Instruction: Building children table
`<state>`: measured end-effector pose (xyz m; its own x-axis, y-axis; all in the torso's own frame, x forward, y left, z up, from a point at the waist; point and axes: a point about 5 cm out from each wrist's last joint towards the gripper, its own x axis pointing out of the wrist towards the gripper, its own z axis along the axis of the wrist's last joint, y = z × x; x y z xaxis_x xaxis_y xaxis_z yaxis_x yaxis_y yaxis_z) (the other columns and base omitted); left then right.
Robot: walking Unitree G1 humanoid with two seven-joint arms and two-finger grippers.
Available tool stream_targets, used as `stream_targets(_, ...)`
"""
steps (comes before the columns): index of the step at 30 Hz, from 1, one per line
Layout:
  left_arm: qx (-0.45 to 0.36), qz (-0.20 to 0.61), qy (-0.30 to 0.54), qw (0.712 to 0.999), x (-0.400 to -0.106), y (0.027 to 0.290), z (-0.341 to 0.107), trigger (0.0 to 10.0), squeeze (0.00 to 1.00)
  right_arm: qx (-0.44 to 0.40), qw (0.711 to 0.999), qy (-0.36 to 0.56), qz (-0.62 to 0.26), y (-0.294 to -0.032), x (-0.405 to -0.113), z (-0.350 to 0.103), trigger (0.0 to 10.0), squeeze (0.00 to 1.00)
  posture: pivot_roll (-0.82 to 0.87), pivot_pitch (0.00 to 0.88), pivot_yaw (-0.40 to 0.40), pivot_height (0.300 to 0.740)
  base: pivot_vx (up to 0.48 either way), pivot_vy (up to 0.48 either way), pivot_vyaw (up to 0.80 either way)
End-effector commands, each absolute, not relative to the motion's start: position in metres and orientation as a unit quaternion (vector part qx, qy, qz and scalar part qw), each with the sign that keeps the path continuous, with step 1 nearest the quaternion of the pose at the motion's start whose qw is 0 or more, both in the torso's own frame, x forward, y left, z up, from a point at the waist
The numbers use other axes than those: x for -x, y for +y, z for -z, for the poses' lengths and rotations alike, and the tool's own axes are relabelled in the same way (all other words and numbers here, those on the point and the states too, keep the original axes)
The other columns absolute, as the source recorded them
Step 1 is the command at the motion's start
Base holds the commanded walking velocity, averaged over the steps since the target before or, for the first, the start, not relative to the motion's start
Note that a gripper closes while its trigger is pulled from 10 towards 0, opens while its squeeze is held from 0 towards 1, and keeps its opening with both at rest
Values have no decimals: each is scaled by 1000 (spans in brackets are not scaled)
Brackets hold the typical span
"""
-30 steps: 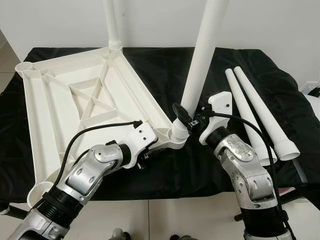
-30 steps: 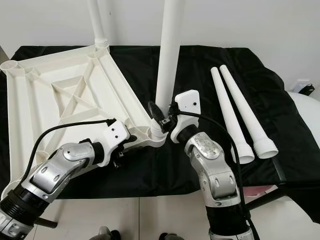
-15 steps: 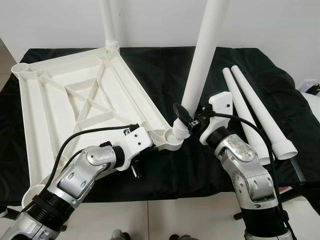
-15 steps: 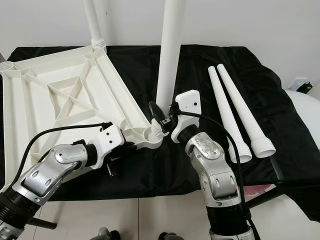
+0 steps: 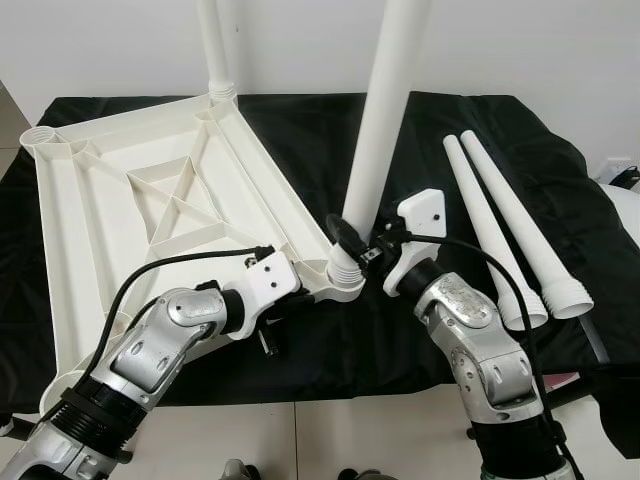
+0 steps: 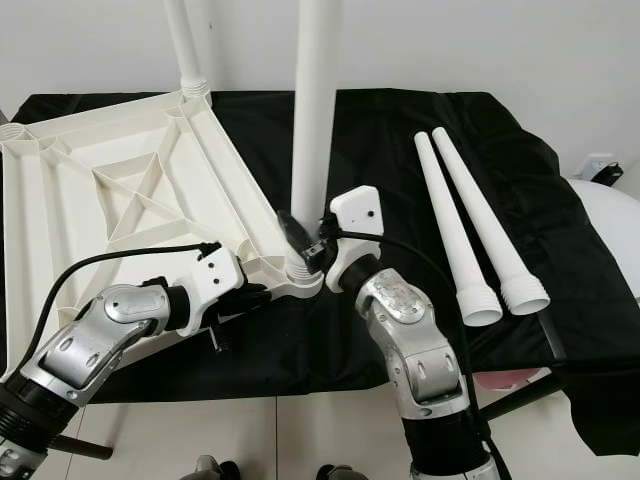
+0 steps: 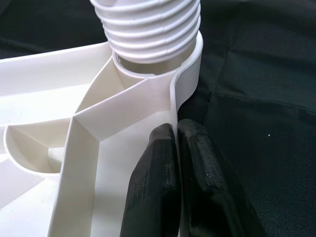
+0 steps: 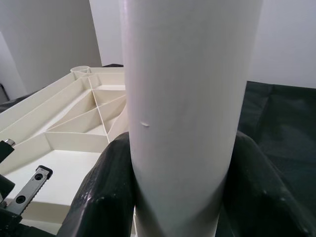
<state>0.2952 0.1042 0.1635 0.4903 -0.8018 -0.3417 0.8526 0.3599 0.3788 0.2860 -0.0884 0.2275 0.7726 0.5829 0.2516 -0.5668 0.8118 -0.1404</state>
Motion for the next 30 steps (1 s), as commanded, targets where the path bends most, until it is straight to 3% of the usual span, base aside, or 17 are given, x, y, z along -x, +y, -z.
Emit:
stream_targets(1, -274, 494, 71, 822, -296, 114, -156, 0, 0, 29, 939, -144, -310, -87, -285, -224, 10000, 0, 12, 144, -14, 740, 0, 0, 0)
stream_targets(30, -259, 499, 67, 825, -301, 114, -162, 0, 0, 51, 950, -88, -295, -100, -286, -184, 10000, 0, 18, 162, 4, 740, 0, 0, 0)
